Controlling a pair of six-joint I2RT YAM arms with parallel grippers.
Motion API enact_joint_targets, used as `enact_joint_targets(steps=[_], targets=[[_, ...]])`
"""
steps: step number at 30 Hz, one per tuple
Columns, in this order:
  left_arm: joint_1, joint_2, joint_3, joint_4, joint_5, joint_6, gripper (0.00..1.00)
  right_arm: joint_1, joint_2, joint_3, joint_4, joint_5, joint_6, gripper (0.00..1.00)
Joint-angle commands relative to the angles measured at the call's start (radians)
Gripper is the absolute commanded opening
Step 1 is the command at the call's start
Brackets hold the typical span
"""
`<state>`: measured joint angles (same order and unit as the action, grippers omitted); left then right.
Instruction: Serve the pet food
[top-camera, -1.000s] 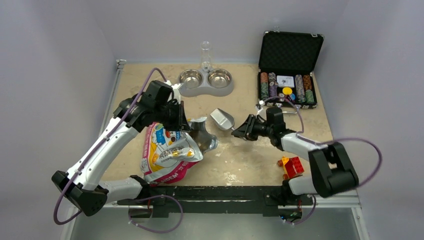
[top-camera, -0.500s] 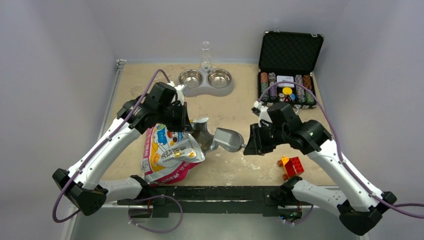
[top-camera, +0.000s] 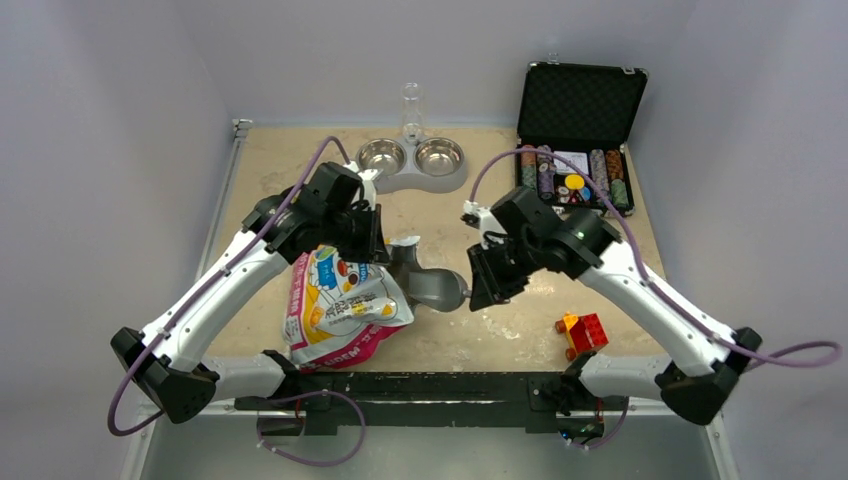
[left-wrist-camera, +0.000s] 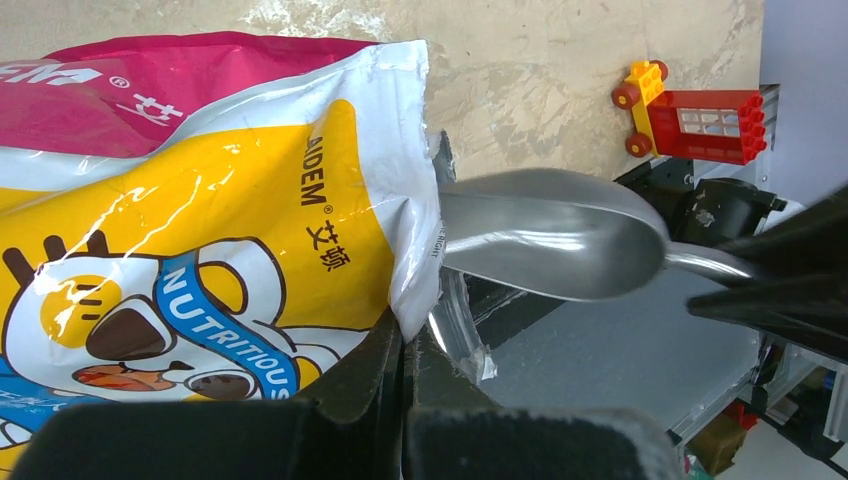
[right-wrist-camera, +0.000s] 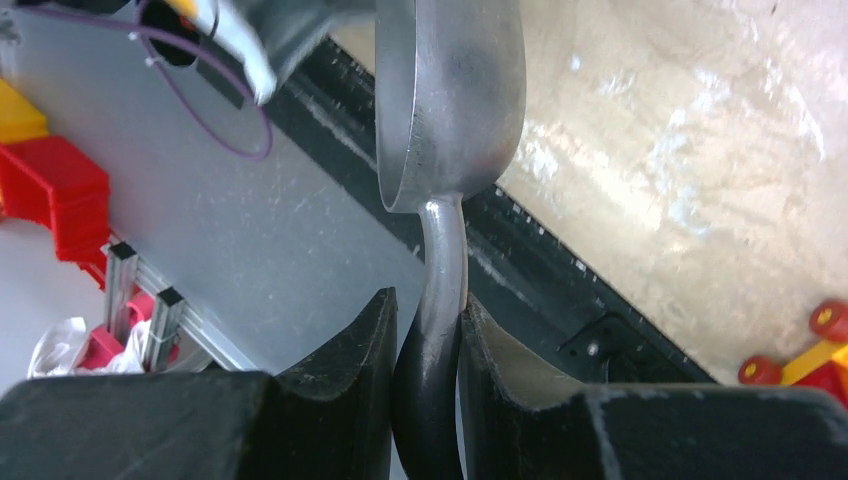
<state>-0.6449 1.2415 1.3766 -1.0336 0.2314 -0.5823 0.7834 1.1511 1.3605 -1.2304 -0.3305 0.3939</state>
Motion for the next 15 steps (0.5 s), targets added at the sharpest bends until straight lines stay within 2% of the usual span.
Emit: enact_joint_targets(steps=[1, 6, 10, 15], targets=[[-0.024, -0.025, -0.015, 0.079, 0.094, -0.048, 0.00, 0.004, 0.179, 0.084, 0.117, 0.021, -0.088, 0.00], [-0.033, -0.022, -0.028, 0.113, 0.102, -0.100, 0.00, 0.012, 0.296, 0.104, 0.181, 0.079, -0.104, 0.00], [-0.033, 0.000, 0.004, 0.120, 0.109, -0.118, 0.00, 0.035, 0.424, 0.129, 0.310, -0.002, -0.141, 0.00], [-0.034, 0.020, 0.003, 0.149, 0.130, -0.146, 0.00, 0.087, 0.629, 0.261, 0.451, -0.120, -0.139, 0.00]])
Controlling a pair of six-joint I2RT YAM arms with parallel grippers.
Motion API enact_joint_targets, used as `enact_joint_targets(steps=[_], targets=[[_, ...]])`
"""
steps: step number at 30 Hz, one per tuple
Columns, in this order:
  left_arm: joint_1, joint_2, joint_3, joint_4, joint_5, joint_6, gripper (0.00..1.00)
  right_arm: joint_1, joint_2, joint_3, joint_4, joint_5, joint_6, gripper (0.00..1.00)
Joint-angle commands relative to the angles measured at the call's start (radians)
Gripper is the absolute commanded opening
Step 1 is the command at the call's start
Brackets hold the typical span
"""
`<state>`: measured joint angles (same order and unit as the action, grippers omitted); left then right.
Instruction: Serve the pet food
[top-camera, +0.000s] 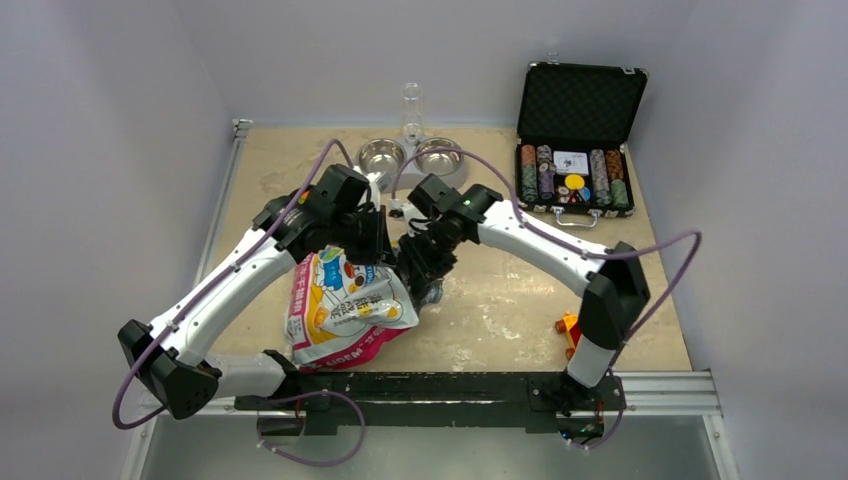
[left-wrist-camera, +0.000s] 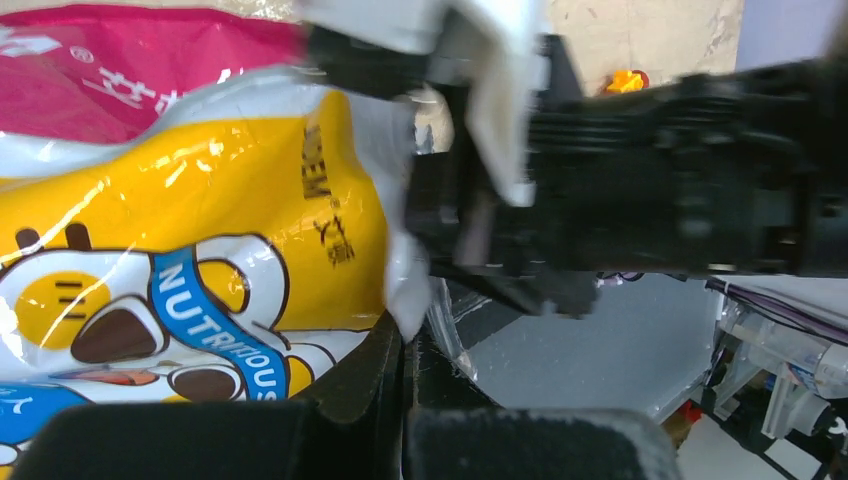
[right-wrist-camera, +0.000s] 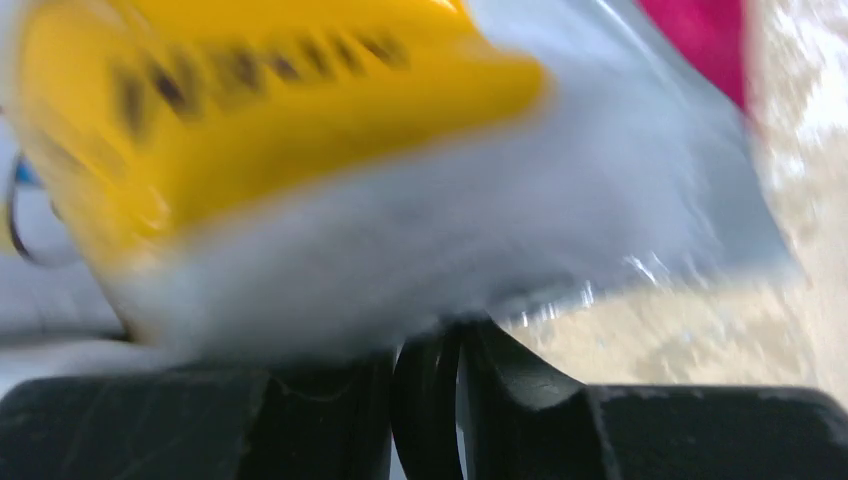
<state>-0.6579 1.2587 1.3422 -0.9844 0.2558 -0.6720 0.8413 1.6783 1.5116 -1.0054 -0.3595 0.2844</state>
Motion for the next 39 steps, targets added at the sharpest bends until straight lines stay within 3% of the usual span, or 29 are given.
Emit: enact_joint_targets(steps=[1, 5, 12, 16, 22, 32, 39], targets=[[-0.020, 0.005, 0.037, 0.097, 0.102, -0.061, 0.00, 0.032, 0.117, 0.115, 0.259, -0.129, -0.023, 0.00], [-0.020, -0.019, 0.033, 0.059, 0.027, -0.071, 0.00, 0.000, 0.039, -0.008, 0.463, -0.383, 0.072, 0.00], [-0.019, -0.168, -0.037, -0.031, -0.243, -0.059, 0.00, -0.149, -0.236, -0.353, 0.700, -0.623, 0.197, 0.00], [-0.017, -0.270, -0.090, -0.037, -0.364, -0.057, 0.00, -0.215, -0.326, -0.453, 0.640, -0.627, 0.162, 0.00], [-0.017, -0.333, -0.113, -0.025, -0.412, -0.047, 0.00, -0.240, -0.368, -0.478, 0.664, -0.646, 0.211, 0.00], [-0.017, -0.346, -0.113, -0.009, -0.422, -0.052, 0.00, -0.224, -0.196, -0.532, 1.157, -0.758, 0.656, 0.00], [-0.017, -0.378, -0.101, -0.023, -0.468, -0.049, 0.00, -0.324, -0.323, -0.641, 1.068, -0.761, 0.590, 0.00]])
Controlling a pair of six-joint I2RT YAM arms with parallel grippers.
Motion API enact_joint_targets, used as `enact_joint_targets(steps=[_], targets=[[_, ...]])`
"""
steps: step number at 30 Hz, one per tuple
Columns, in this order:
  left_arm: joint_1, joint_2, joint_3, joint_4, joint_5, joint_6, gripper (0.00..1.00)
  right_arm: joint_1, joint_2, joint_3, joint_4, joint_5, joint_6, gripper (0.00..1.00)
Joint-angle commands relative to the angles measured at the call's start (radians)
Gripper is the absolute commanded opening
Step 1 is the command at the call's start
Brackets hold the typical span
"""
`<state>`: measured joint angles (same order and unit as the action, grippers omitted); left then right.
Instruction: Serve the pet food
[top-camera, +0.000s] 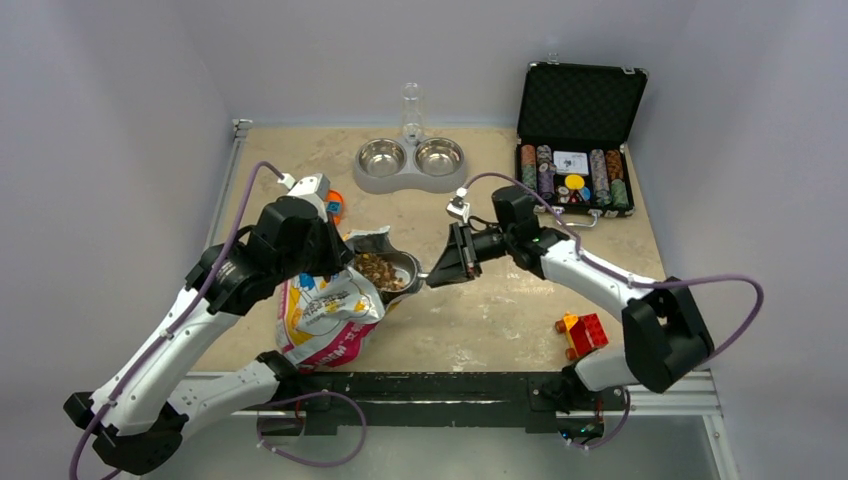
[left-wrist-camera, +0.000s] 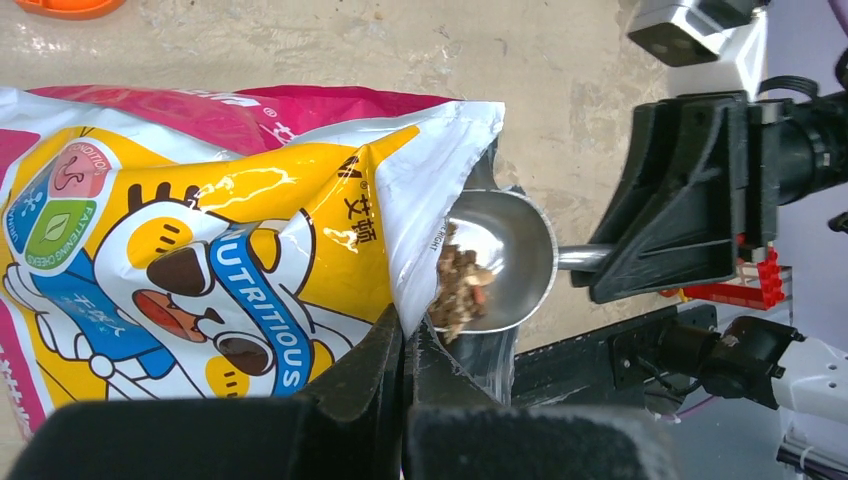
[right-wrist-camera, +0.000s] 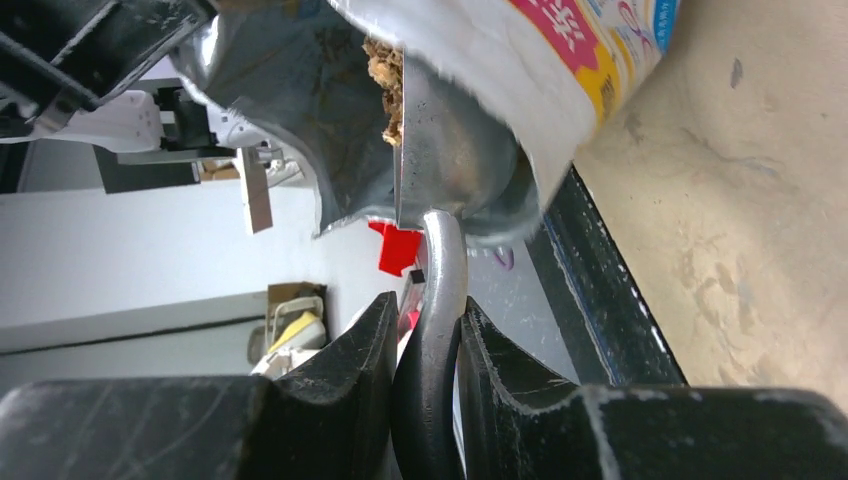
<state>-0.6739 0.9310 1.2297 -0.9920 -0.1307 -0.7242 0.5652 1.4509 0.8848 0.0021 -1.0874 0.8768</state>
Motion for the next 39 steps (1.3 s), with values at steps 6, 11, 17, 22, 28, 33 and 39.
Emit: enact_joint_targets(steps=[6, 11, 17, 22, 28, 33, 39], targets=[[-0.001, -0.053, 0.043, -0.038, -0.112, 0.003, 0.00, -0.014, 0.002, 0.047, 0.109, -0.068, 0.006, 0.00], [-0.001, -0.042, 0.063, -0.065, -0.128, 0.011, 0.00, -0.013, 0.024, 0.003, 0.321, -0.060, 0.149, 0.00], [-0.001, -0.051, 0.081, -0.114, -0.196, -0.038, 0.00, -0.050, -0.077, -0.065, 0.257, -0.084, 0.092, 0.00], [-0.001, -0.023, 0.099, -0.201, -0.279, -0.116, 0.00, -0.065, -0.150, -0.101, 0.221, -0.108, 0.065, 0.00], [-0.001, 0.003, 0.122, -0.247, -0.330, -0.149, 0.00, -0.095, -0.253, -0.108, 0.124, -0.112, 0.041, 0.00], [-0.001, 0.045, 0.165, -0.287, -0.383, -0.161, 0.00, -0.149, -0.328, -0.120, 0.080, -0.137, 0.065, 0.00], [-0.001, 0.064, 0.181, -0.274, -0.403, -0.145, 0.00, -0.223, -0.380, -0.004, -0.097, -0.144, 0.045, 0.00]])
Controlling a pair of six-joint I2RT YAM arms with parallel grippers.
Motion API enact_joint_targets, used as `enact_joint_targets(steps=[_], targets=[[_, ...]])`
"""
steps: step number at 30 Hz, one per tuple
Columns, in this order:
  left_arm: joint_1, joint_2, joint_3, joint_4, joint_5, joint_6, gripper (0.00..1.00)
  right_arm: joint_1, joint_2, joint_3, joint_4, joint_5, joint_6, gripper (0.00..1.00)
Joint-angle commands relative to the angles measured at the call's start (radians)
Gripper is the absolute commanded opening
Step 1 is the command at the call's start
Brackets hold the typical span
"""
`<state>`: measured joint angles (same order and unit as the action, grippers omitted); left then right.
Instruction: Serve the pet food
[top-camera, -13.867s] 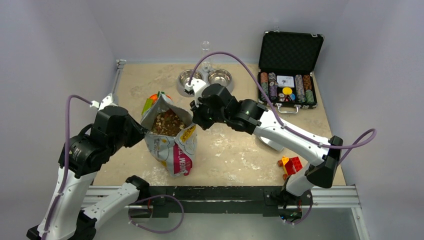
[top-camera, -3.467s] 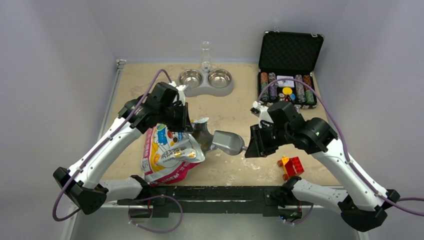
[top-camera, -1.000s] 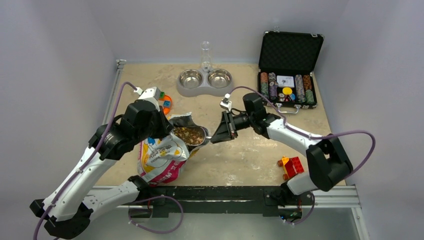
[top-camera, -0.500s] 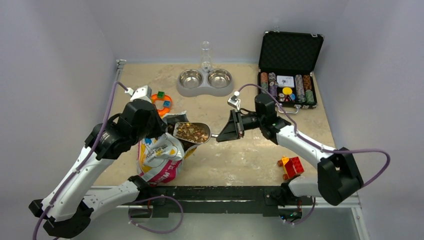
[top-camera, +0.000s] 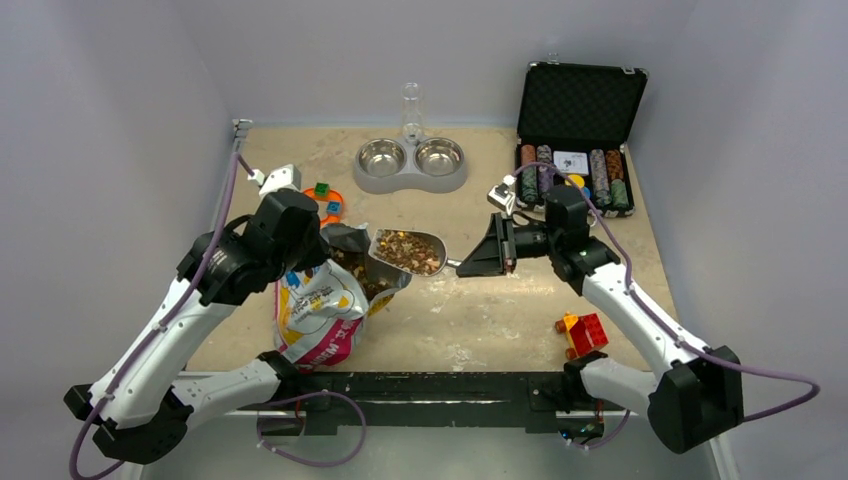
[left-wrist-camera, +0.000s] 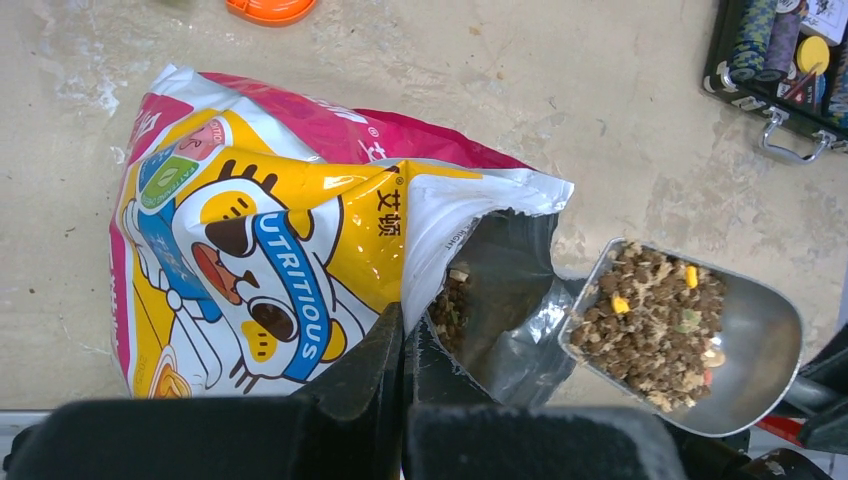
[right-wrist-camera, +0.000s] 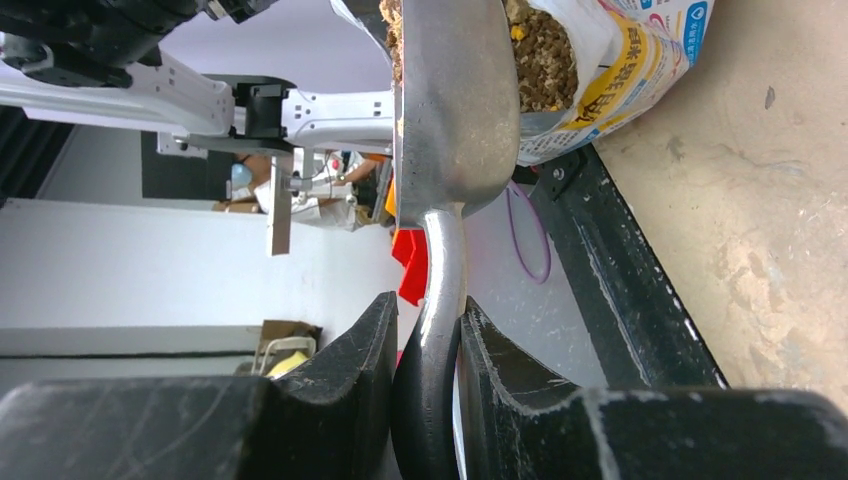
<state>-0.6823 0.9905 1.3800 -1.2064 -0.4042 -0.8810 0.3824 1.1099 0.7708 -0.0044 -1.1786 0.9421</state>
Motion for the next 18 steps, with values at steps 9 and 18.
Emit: enact_joint_targets(steps=[9, 18], targets=[[0.006, -0.024, 0.017, -0.069, -0.147, 0.053, 0.00, -0.190, 0.137, 0.381, -0.134, -0.045, -0.002, 0.00], [0.007, -0.081, 0.011, -0.039, -0.125, 0.092, 0.00, -0.299, 0.510, 0.627, -0.106, 0.075, 0.013, 0.00]])
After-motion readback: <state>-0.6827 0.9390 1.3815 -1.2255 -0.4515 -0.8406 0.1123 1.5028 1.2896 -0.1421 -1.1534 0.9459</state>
